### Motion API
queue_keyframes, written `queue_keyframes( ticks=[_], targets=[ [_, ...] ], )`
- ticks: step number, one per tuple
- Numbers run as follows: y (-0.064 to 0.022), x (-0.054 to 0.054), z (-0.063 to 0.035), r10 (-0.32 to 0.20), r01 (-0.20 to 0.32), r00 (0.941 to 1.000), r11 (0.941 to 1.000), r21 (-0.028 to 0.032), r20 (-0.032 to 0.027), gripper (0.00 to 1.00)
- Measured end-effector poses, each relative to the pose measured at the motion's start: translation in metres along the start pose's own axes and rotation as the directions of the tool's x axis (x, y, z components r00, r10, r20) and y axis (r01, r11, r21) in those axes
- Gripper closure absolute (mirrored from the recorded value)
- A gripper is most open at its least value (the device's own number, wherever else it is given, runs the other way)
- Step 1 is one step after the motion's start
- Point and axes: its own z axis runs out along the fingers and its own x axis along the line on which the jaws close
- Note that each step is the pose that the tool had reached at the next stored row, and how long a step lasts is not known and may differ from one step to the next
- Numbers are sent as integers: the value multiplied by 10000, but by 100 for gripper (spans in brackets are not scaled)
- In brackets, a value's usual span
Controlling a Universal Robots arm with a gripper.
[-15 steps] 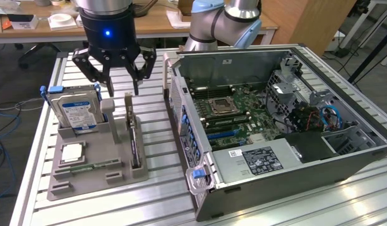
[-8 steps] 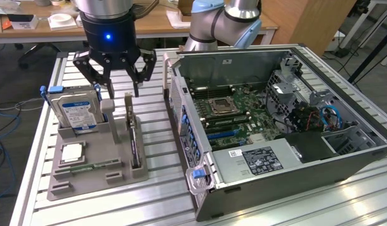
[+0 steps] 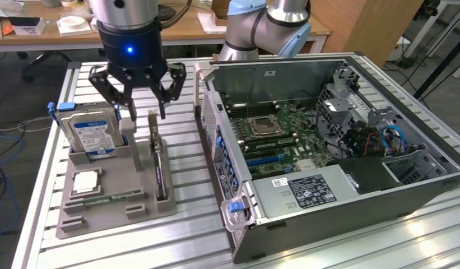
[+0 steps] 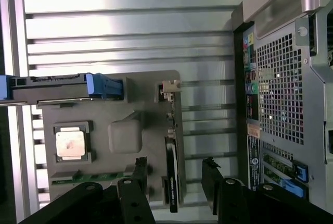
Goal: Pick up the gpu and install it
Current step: 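Pick up the gpu and move the gpu toward the slot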
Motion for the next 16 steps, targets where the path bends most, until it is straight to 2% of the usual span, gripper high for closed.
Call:
queue_keyframes(
  ticks=[16],
  targets=[
    [-55,-5,71,0,0,10000,10000,11,2,45]
  ],
)
